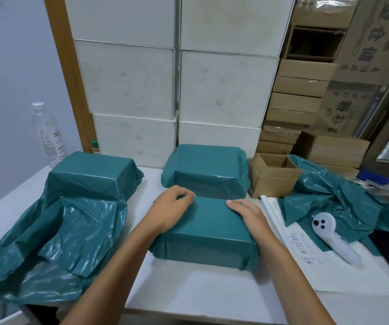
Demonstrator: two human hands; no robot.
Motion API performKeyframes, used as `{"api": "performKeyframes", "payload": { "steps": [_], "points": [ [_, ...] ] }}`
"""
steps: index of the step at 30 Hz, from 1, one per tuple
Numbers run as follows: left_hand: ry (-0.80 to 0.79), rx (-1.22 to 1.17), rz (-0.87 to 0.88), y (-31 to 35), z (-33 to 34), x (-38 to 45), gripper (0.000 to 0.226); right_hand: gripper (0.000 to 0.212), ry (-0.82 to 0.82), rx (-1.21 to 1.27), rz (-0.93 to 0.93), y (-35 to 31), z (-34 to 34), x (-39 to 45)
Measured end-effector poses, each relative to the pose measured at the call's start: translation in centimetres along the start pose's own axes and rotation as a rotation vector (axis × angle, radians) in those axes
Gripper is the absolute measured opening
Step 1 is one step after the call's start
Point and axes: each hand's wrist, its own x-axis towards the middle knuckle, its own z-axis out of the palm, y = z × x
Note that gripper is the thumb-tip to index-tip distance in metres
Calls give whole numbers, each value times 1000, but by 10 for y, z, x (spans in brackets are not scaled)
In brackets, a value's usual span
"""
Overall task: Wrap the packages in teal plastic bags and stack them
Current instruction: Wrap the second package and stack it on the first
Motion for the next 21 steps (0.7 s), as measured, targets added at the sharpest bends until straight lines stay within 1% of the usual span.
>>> {"api": "performKeyframes", "payload": {
  "steps": [3,5,6,8,10,13,17,19,21],
  "points": [
    [-13,-112,-25,-3,-1,2,25,22,13,93,22,4,1,-2],
    [-3,-224,-50,-8,-2,2,30,27,15,124,35,8,2,-2],
    [4,-300,-70,-11,-2,0,30,29,16,142,43,10,2,-2],
    [24,-457,-98,-19,-1,-7,23,31,16,162,46,12,3,-1],
    [36,-562,-79,-26,2,-13,20,30,30,176,53,13,4,-1],
    [63,-629,-79,-33,9,-15,25,31,46,229,89,15,6,-2],
    [111,-710,-85,-35,14,-14,36,49,53,288,94,20,10,-2],
    [123,-734,-98,-34,16,-13,36,50,44,307,88,21,11,1],
    [132,-759,-125,-31,17,-14,36,45,34,343,101,20,12,1]
  ]
}}
